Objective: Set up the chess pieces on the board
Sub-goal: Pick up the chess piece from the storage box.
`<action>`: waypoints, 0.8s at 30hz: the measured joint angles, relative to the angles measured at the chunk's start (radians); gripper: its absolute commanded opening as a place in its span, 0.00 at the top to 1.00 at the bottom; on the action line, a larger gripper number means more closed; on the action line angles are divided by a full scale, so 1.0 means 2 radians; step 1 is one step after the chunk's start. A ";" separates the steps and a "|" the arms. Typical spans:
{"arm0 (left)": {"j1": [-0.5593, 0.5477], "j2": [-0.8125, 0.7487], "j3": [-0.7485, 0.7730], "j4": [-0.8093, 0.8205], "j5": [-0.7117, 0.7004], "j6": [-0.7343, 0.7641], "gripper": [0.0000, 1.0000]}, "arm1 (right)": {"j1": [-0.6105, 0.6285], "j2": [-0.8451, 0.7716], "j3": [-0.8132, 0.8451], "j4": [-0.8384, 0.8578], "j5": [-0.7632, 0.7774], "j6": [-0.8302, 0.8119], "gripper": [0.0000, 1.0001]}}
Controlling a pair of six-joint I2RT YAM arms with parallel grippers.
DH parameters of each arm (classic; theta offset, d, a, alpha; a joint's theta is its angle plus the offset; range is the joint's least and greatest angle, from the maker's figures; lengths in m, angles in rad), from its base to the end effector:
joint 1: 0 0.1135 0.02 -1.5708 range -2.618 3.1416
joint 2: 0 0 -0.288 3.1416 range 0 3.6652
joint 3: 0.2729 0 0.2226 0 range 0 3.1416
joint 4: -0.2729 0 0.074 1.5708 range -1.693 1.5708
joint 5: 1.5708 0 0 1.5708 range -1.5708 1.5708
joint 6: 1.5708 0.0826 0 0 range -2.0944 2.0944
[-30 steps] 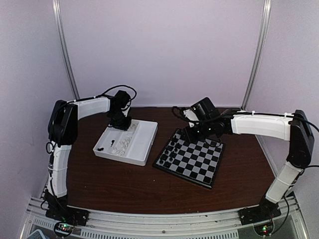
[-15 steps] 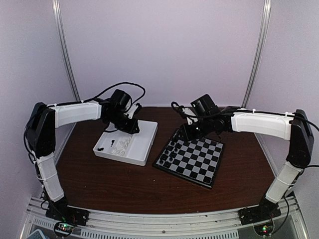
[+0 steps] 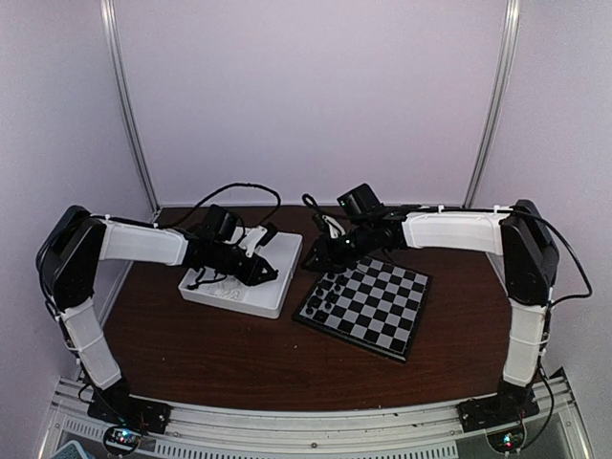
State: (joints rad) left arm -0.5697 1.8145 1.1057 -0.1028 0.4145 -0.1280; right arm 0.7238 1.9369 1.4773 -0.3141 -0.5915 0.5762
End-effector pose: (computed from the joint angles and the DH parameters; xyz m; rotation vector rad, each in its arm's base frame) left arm 0.3140 -0.2407 0.1905 0.7350 2.3385 -0.8158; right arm 0.3020 0.3284 0.2415 -0.5157 2.5261 1.2719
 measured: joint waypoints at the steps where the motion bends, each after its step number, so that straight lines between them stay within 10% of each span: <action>1: -0.001 -0.002 -0.007 0.007 0.003 0.003 0.83 | 0.000 0.008 0.004 0.002 -0.005 0.006 0.72; 24: -0.011 -0.047 -0.077 0.123 0.072 0.035 0.83 | 0.002 0.090 0.048 0.090 -0.093 0.130 0.72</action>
State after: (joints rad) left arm -0.5926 1.7203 0.9508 0.1425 0.5594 -0.0582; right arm 0.7288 2.1174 1.5742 -0.1345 -0.7780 0.8364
